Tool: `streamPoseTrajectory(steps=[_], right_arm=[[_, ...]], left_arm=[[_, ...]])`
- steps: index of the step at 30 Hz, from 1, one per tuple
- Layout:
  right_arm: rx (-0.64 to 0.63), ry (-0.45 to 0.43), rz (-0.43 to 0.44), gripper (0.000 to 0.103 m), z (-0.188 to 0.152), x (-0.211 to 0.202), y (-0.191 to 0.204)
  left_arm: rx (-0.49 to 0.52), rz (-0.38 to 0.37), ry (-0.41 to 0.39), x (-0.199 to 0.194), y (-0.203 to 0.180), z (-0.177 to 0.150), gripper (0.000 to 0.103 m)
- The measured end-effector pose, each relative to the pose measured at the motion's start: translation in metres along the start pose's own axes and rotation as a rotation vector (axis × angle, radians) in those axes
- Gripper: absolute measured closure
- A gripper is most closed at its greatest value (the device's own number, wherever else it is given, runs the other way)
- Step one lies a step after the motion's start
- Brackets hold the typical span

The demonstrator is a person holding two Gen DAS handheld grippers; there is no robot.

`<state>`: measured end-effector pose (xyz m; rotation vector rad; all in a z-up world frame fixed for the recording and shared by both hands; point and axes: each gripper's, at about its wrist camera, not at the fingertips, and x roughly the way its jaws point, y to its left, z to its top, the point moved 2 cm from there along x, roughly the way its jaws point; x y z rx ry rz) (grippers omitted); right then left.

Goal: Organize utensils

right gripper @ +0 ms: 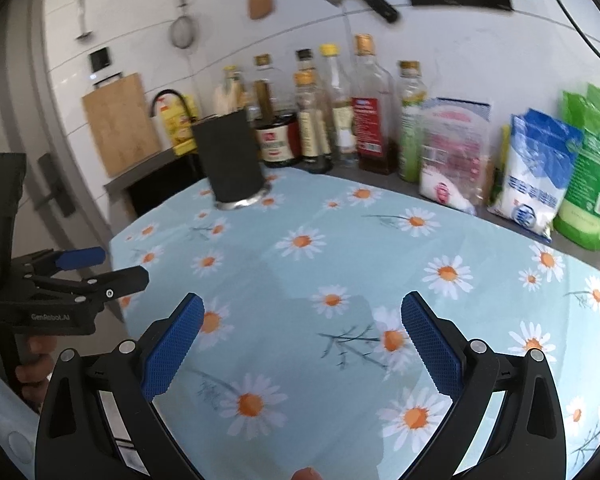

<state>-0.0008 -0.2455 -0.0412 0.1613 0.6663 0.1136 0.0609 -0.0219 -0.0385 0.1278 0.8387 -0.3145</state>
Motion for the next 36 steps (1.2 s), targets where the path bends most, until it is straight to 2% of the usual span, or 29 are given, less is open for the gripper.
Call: streamPoseTrajectory(steps=[3, 8, 14, 16, 19, 22, 27, 33, 36], right_arm=[[0.051, 0.010, -0.051, 0.008, 0.002, 0.007, -0.014], [0.104, 0.027, -0.168, 0.008, 0.003, 0.017, -0.038], [0.151, 0.028, -0.211, 0.008, 0.004, 0.020, -0.048], [0.143, 0.015, -0.197, 0.008, 0.008, 0.018, -0.042], [0.112, -0.021, -0.130, 0.008, 0.017, 0.016, -0.023], [0.038, -0.050, -0.070, 0.008, 0.024, 0.018, 0.000], [-0.056, -0.043, 0.021, 0.008, 0.026, 0.026, 0.029], [-0.100, -0.039, 0.077, 0.008, 0.021, 0.021, 0.043], [-0.105, -0.043, 0.077, 0.008, 0.019, 0.017, 0.043]], left_arm=[[0.044, -0.033, 0.023, 0.018, -0.006, 0.016, 0.006], [0.077, -0.144, 0.072, 0.054, -0.021, 0.047, 0.006], [0.103, -0.179, 0.056, 0.067, -0.034, 0.066, 0.006], [0.117, -0.161, 0.033, 0.061, -0.030, 0.065, 0.006], [0.105, -0.112, -0.005, 0.047, -0.013, 0.061, 0.006], [0.049, -0.051, -0.007, 0.035, 0.009, 0.047, 0.006], [-0.047, 0.034, -0.037, 0.014, 0.032, 0.022, 0.006], [-0.088, 0.095, -0.060, -0.004, 0.036, 0.004, 0.006], [-0.091, 0.081, -0.061, -0.009, 0.033, 0.000, 0.006]])
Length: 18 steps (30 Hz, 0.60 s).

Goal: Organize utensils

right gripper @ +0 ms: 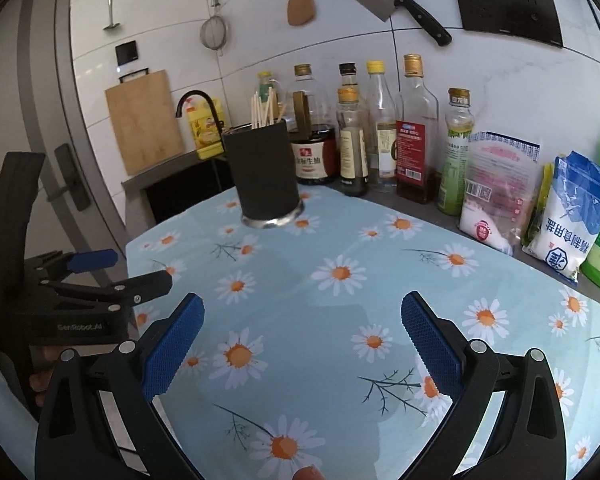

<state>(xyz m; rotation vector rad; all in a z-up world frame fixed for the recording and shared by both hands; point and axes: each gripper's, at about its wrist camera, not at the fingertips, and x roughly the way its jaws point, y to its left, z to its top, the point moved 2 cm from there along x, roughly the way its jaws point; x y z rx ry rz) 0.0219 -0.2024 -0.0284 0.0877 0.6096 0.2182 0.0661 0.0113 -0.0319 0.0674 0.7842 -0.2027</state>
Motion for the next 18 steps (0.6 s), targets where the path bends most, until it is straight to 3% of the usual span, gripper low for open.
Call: streamPoseTrajectory(steps=[18], right_arm=[[-0.015, -0.024, -0.014, 0.008, 0.000, -0.013, 0.007]], left_arm=[[0.012, -0.026, -0.018, -0.010, -0.003, -0.004, 0.006]])
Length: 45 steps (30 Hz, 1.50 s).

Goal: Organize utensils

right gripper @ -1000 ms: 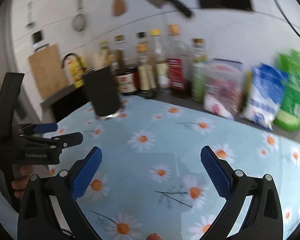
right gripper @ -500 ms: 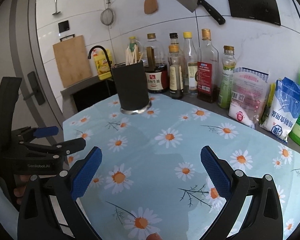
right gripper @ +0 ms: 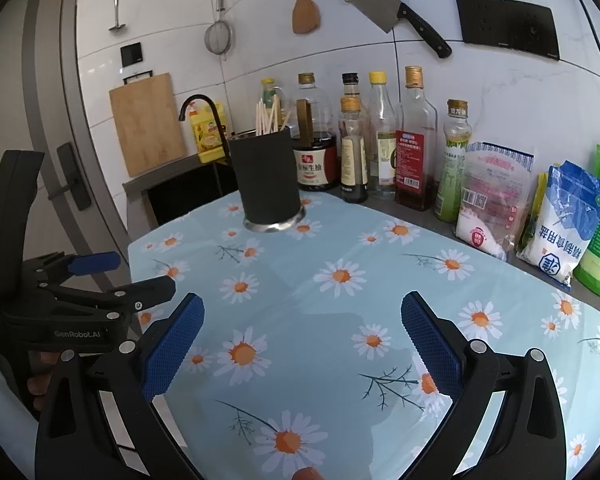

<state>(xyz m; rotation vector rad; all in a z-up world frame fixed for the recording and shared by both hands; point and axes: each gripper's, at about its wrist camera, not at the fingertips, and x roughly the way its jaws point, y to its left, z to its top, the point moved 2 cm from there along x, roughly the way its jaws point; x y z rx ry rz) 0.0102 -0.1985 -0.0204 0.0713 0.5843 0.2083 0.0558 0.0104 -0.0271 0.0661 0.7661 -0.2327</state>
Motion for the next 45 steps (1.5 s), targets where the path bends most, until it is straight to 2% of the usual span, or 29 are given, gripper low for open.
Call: streamPoseTrajectory(steps=[45], right_arm=[[-0.016, -0.006, -0.006, 0.008, 0.0028, -0.0019, 0.0031]], left_arm=[[-0.007, 0.000, 0.018, 0.0026, 0.0030, 0.0030, 0.006]])
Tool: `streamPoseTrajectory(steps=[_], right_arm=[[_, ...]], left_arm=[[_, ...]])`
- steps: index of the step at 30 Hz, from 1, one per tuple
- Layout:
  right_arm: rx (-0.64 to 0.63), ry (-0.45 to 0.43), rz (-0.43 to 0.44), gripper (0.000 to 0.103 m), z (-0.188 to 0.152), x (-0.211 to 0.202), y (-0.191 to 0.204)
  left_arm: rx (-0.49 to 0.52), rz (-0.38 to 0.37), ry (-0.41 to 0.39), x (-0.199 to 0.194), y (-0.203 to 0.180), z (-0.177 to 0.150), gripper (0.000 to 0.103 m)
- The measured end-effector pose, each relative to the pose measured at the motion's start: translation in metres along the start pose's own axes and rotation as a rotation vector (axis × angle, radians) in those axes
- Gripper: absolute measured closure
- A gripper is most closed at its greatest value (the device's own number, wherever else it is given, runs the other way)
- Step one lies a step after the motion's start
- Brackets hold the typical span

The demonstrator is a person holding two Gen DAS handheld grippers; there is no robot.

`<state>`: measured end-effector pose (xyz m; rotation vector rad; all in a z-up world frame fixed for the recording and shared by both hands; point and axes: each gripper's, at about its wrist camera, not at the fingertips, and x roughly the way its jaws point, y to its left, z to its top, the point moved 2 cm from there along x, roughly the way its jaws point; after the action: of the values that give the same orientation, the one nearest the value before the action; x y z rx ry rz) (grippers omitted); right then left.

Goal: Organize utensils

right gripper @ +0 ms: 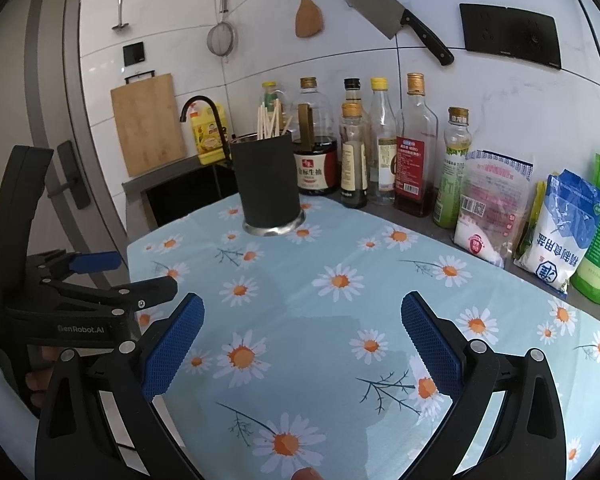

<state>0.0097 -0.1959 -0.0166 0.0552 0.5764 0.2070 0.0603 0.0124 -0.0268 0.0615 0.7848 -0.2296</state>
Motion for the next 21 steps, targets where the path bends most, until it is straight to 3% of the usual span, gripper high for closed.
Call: streamPoseTrajectory(steps=[21], right_arm=[[0.005, 0.008, 0.008, 0.008, -0.0022, 0.0023, 0.0023]], left_arm=[[0.000, -0.004, 0.010, 0.0024, 0.0014, -0.0019, 0.006]])
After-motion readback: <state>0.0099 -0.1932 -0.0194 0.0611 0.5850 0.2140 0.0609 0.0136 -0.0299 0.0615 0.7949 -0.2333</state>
